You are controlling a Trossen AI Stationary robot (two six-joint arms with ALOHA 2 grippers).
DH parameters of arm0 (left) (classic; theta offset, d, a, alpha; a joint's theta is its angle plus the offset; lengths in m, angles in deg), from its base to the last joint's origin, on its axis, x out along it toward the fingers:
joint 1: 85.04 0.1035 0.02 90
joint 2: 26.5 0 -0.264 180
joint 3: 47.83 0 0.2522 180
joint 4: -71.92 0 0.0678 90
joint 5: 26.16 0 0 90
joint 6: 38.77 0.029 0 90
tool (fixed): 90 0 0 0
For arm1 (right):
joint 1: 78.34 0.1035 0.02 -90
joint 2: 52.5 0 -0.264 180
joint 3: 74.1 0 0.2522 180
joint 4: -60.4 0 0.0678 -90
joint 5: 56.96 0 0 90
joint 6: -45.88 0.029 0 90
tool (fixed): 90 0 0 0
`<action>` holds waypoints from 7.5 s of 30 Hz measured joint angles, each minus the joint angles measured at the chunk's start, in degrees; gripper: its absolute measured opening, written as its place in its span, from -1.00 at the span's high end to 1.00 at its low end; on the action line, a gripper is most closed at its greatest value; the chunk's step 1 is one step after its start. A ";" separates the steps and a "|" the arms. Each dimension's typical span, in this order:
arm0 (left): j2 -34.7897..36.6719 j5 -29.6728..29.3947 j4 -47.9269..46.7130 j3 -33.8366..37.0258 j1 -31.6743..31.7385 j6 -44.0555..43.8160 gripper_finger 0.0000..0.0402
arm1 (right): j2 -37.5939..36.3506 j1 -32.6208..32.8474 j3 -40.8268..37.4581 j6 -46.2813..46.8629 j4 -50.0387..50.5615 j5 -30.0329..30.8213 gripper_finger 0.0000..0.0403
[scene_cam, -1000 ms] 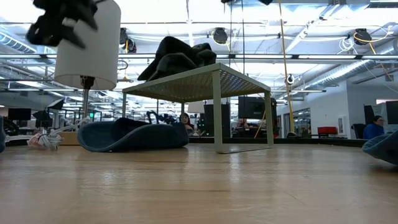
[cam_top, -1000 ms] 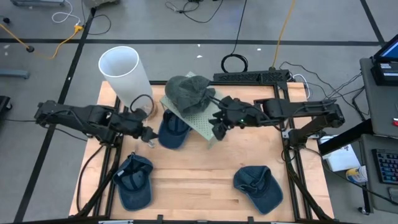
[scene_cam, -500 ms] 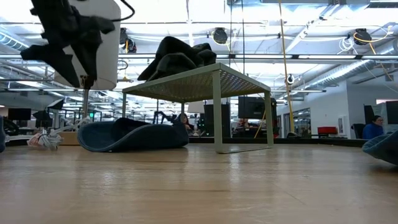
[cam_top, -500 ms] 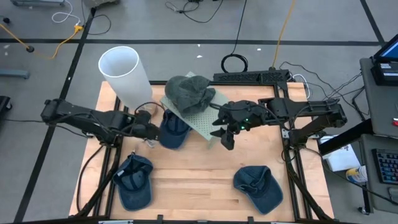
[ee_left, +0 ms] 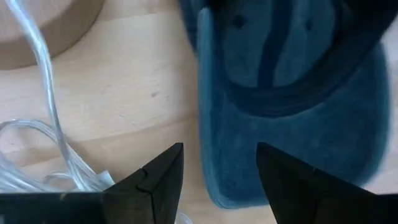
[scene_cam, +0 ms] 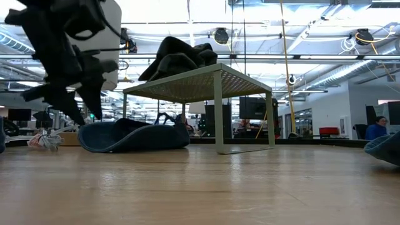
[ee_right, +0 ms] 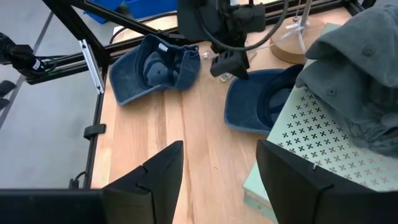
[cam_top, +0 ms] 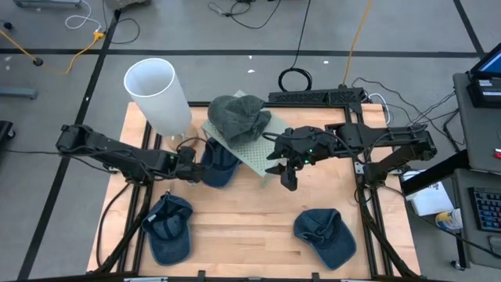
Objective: Pick & Place hat
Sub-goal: Put the top blue cap on the shelf
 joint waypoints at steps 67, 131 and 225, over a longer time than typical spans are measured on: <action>-1.08 13.57 -2.41 -40.55 -27.65 44.36 0.96 | -11.13 5.72 0.02 9.90 -11.96 -17.78 0.18; 0.14 47.79 8.01 -40.57 -9.13 37.37 0.96 | -3.16 17.53 0.02 20.83 -22.42 1.37 0.56; -22.48 36.23 75.94 -41.45 2.06 97.51 0.69 | -9.36 9.22 -41.97 66.46 -116.55 -16.11 0.98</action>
